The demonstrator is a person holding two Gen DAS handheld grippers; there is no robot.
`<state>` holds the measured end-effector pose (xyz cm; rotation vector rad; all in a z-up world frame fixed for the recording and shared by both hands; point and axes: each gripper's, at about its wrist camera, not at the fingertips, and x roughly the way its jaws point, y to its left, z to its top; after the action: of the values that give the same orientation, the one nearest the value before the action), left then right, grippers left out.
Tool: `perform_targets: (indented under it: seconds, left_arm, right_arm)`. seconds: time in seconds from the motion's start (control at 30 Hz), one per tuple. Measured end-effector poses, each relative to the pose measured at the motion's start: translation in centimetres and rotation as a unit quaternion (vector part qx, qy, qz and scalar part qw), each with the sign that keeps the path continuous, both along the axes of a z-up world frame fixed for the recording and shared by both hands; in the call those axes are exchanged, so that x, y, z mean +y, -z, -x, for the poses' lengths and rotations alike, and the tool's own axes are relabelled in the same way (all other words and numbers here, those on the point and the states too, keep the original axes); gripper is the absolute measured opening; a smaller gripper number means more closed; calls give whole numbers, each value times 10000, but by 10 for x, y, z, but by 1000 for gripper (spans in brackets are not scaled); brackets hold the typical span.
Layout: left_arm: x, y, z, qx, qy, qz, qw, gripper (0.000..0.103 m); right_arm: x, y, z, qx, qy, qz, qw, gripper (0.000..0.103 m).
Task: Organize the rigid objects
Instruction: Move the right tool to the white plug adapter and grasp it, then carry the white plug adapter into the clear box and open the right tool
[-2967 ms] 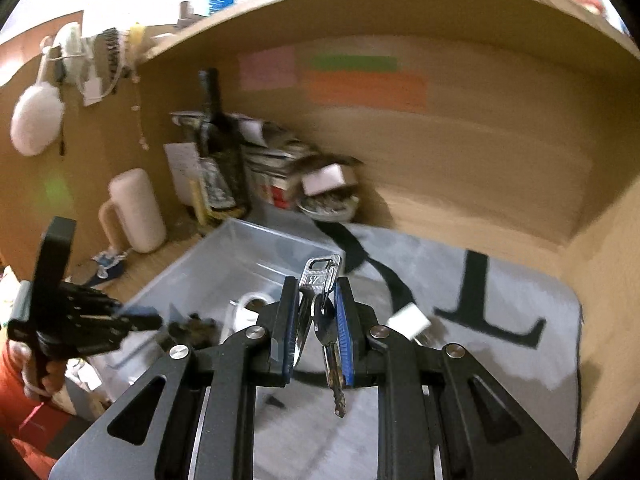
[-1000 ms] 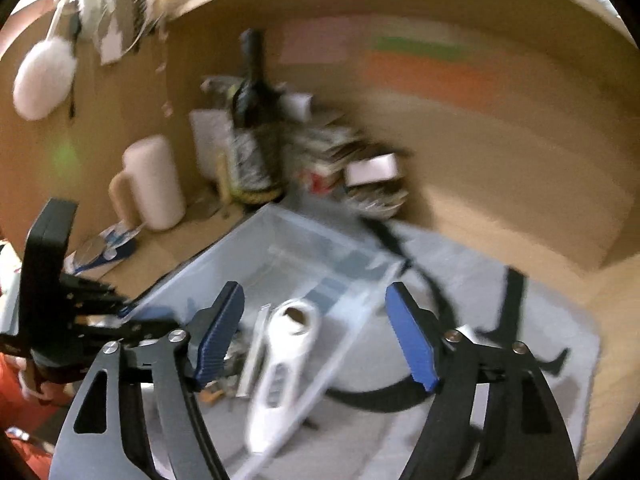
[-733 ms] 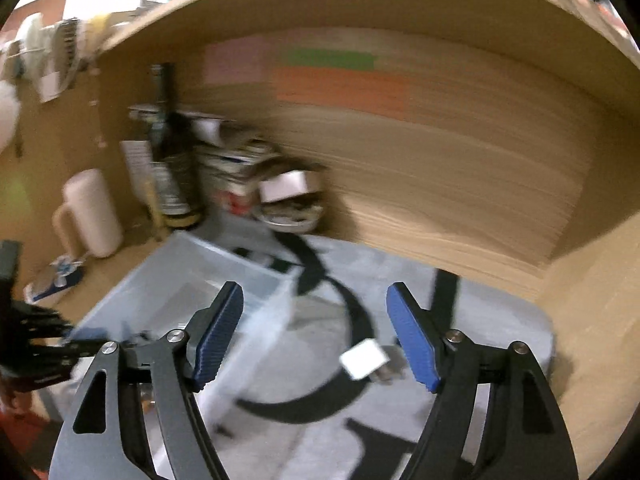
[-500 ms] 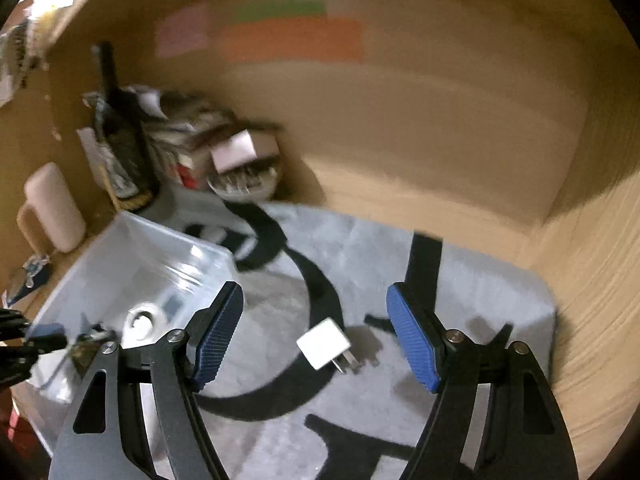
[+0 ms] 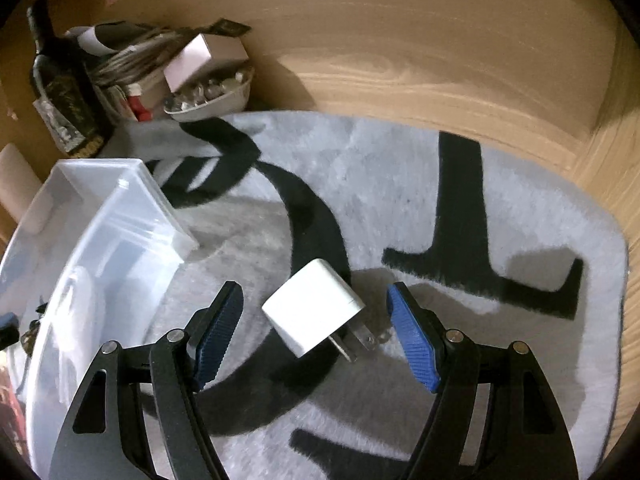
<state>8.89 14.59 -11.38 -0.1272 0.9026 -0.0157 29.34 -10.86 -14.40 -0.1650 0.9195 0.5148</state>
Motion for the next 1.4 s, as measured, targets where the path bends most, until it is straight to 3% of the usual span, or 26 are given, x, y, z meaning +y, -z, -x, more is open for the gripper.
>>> perform_targets:
  seconds: [0.07,0.17,0.53,0.67,0.9,0.93,0.97,1.03,1.23,1.3,1.33,1.4]
  left_arm:
    - [1,0,0,-2,-4,7,10000,12]
    - [0,0,1,2,-5,9,10000,12]
    - [0,-1,1,5,-4,-4,10000,12]
    - [0,-1,1,4,-8,-2,10000,12]
    - [0,-1,1,-2,2,-8,10000,12]
    - [0,-1,1,0,0,-6,10000,12]
    - [0,-1,1,-1,0,-4,10000,12]
    - [0,-2,1,-2,4,-5,10000,12]
    - [-1,-2,1,0,-5,-7,10000,12]
    - [-1,-2,1,5,-5,2,10000,12]
    - [-1,-2,1,6,-3,1,10000,12]
    - [-2,-2,1,9,3,-7,10000,12]
  right_arm:
    - [0,1,0,22,-36,-17,10000,53]
    - [2,-1,3,-32,-86,33,10000,46]
    - [13,-24,20,-381,-296,35,9988,41]
    - [13,-45,34,-659,-402,-73,9970,25]
    - [16,-75,51,-1141,-540,-134,9919,26]
    - [18,-73,50,-1116,-534,-51,9923,34]
    - [20,-70,47,-1031,-508,13,9934,49]
    - [24,-64,43,-968,-482,38,9941,58]
    - [42,-29,20,-564,-534,360,9963,58]
    - [45,-15,12,-310,-530,357,9975,51]
    - [45,-8,8,-153,-550,309,9979,41]
    - [44,-3,7,-25,-570,268,9980,36]
